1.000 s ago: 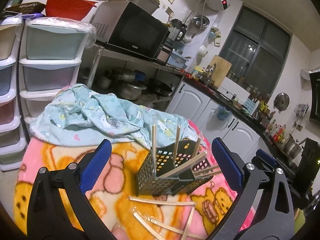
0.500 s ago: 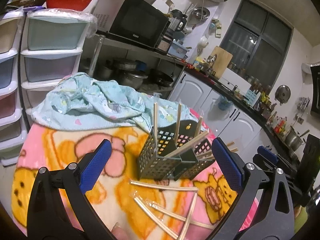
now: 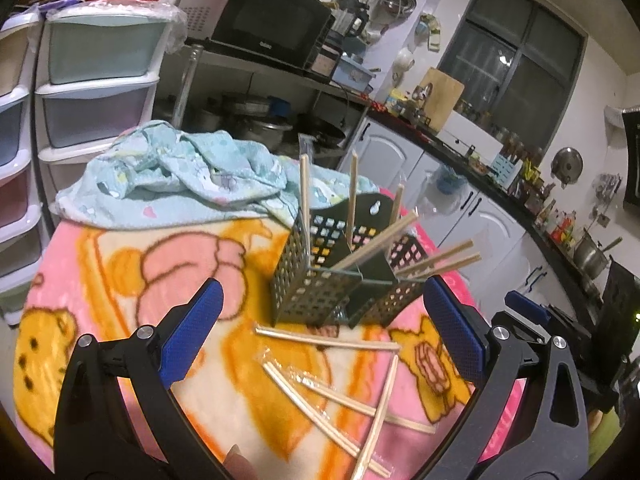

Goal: Organize utensils
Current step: 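Move both open tools back down toward the chopstick pile, then close the left tool on a wrapped chopstick while the right tool grasps another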

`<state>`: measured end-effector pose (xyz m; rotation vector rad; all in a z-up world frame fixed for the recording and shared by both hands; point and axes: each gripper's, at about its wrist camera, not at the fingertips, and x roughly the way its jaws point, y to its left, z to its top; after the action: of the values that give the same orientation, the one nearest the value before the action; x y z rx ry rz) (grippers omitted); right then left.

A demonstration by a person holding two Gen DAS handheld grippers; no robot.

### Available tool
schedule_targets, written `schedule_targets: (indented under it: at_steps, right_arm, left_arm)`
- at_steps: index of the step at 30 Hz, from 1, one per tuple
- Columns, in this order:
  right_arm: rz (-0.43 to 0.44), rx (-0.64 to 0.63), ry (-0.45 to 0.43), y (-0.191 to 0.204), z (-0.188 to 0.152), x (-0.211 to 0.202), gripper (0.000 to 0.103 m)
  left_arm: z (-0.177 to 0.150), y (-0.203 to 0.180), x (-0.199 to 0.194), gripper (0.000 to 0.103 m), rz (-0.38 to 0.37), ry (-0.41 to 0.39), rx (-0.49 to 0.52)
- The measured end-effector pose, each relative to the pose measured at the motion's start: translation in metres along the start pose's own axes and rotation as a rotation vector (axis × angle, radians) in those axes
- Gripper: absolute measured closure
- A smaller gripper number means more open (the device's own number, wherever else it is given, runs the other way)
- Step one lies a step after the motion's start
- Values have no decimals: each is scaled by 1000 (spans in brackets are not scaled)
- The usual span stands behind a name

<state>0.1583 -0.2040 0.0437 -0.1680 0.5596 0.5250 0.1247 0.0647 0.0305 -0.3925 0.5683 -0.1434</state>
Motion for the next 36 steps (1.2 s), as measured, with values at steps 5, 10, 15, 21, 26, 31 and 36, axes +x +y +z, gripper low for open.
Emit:
schedule_targets:
  at_steps: [5,10,15,21,26,31,36]
  right_arm:
    - [-19,-11,36,-1,-14,7,42]
    - [-37,-10,85,-5,-28,19,42]
    - [-50,19,153,-10,-42,37,42]
    - [-35,44,215,-14,-58,55,42]
    - [-13,62,272,-11,-68,72,42]
    - [13,93,324,-8,-76,90,42]
    - [43,143,384,-9,-82,110,45]
  left_arm:
    - [-11,-1,8,11,3,34,11]
    - [-22,2,18,11,9,74,12]
    - [-36,11,33,11,43,120,21]
    - [-51,27,48,11,56,174,-12]
    - [-60,39,59,23,37,222,-59]
    - [-72,52,71,44,8,281,-128]
    - [-79,55,81,59,-25,323,-170]
